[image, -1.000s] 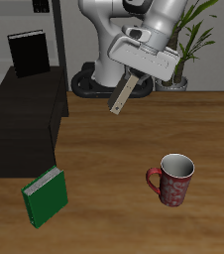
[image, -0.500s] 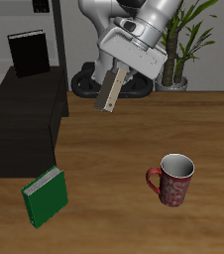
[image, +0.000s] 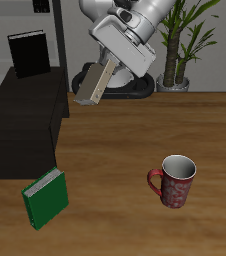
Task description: Place the black book upright on top of the shelf and place the yellow book flat on top of the shelf
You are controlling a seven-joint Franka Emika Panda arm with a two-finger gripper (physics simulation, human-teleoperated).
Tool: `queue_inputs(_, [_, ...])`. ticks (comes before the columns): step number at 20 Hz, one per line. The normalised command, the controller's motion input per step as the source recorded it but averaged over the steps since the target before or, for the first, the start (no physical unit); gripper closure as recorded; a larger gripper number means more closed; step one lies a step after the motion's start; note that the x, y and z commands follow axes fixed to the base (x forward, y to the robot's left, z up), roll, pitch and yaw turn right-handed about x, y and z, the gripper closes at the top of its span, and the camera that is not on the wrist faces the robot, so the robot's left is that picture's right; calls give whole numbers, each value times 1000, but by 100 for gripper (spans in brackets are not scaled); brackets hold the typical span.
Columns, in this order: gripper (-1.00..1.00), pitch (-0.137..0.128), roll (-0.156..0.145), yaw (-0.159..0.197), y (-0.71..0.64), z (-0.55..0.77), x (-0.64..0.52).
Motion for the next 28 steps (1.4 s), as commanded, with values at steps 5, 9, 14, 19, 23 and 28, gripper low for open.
queue_inputs(5, [100,-160,-79,100,-150,150,89])
queue_inputs(9, [100,-28,-54,22,-206,35,111])
queue_inputs(14, [100,24,-77,13,-269,-116,163])
queue_inputs(19, [100,26,-46,7,-202,-86,113])
queue_inputs(23, [100,16,-103,-15,-353,-5,149])
queue_inputs(28, [100,17,-58,-16,-253,-9,65])
